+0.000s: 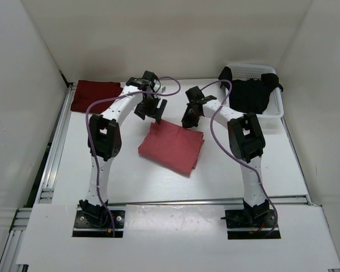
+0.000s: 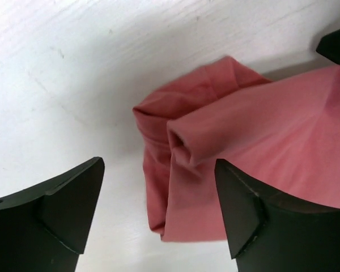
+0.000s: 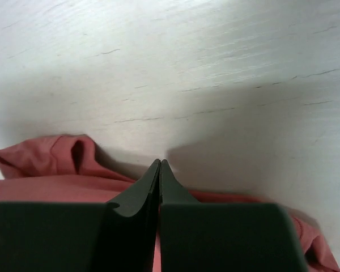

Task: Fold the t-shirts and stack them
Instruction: Fold the long partially folded tshirt into a neat square, then put the neatly folded tshirt into the corner of the board with the left arm

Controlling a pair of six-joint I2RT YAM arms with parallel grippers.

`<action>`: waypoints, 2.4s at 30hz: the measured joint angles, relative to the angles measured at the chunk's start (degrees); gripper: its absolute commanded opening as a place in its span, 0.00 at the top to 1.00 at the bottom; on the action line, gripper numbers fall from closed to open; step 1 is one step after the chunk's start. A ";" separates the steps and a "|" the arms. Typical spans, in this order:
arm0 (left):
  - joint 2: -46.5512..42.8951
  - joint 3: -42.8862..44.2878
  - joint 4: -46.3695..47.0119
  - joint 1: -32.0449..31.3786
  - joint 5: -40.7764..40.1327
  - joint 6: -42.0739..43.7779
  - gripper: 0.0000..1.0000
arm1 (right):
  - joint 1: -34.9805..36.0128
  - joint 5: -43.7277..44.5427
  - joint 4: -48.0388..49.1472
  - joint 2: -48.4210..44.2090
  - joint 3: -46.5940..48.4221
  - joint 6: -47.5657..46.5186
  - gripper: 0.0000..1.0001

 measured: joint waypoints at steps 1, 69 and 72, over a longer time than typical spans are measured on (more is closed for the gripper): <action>-0.28 0.00 -0.50 0.81 1.40 -0.02 0.07 | -0.09 0.02 -0.13 -0.11 0.00 -0.22 1.00; -6.19 -11.26 4.87 10.08 0.81 -0.28 0.90 | 1.62 10.56 2.32 -42.82 -39.36 2.27 0.44; -5.70 -5.53 6.88 10.86 -7.63 -0.17 0.90 | 1.55 11.43 1.40 -42.82 -38.93 1.75 0.44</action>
